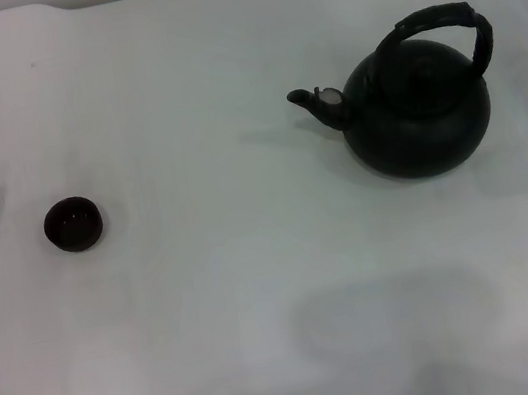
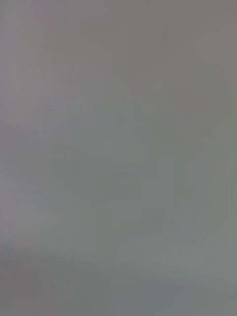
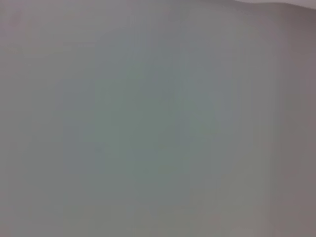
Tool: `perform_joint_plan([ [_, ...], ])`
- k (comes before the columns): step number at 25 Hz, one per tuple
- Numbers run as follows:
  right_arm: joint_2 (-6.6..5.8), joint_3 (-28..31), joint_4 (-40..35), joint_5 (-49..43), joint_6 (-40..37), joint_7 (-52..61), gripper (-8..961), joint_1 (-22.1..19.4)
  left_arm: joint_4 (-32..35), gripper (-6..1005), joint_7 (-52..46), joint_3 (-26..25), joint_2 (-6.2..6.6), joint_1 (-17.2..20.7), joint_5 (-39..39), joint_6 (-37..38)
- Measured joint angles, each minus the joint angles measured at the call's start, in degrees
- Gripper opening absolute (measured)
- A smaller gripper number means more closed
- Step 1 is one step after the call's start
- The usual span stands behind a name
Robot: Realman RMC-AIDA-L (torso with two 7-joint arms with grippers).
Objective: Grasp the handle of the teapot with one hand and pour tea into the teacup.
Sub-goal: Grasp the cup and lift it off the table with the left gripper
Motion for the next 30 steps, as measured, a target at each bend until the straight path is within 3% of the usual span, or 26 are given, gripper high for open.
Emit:
perform_joint_plan([
  [8,0.0,-0.4,-0.2,0.0,-0.5,0.0,874,0.1,24.1,876,-5.4,1.4,-0.09,8.2,0.6,19.8],
  [13,0.0,-0.4,-0.1,0.0,-0.8,0.0,874,0.1,30.7,876,-7.9,1.5,0.56,8.8,5.3,23.8],
  [17,0.0,-0.4,0.1,0.0,-0.9,0.0,874,0.3,39.7,877,-13.5,1.5,1.26,9.1,13.0,32.3],
  [19,0.0,-0.4,0.1,0.0,-0.9,0.0,874,0.3,46.1,877,-15.9,1.5,0.76,10.4,16.9,37.6],
  [21,0.0,-0.4,0.2,0.1,-0.8,0.0,874,0.3,55.4,877,-19.0,1.8,-0.69,13.1,22.4,44.7],
  [24,0.06,-0.4,0.2,0.3,-0.7,0.2,874,0.3,67.2,877,-26.0,6.7,-1.66,16.8,28.7,53.4],
  [27,0.07,-0.3,0.0,0.4,-0.7,0.2,874,0.3,75.9,877,-33.9,14.3,-1.09,20.4,29.9,59.5],
  [30,0.08,-0.3,-0.2,0.5,-0.9,0.1,874,0.2,82.0,877,-36.0,18.0,-1.31,24.4,29.9,61.5],
])
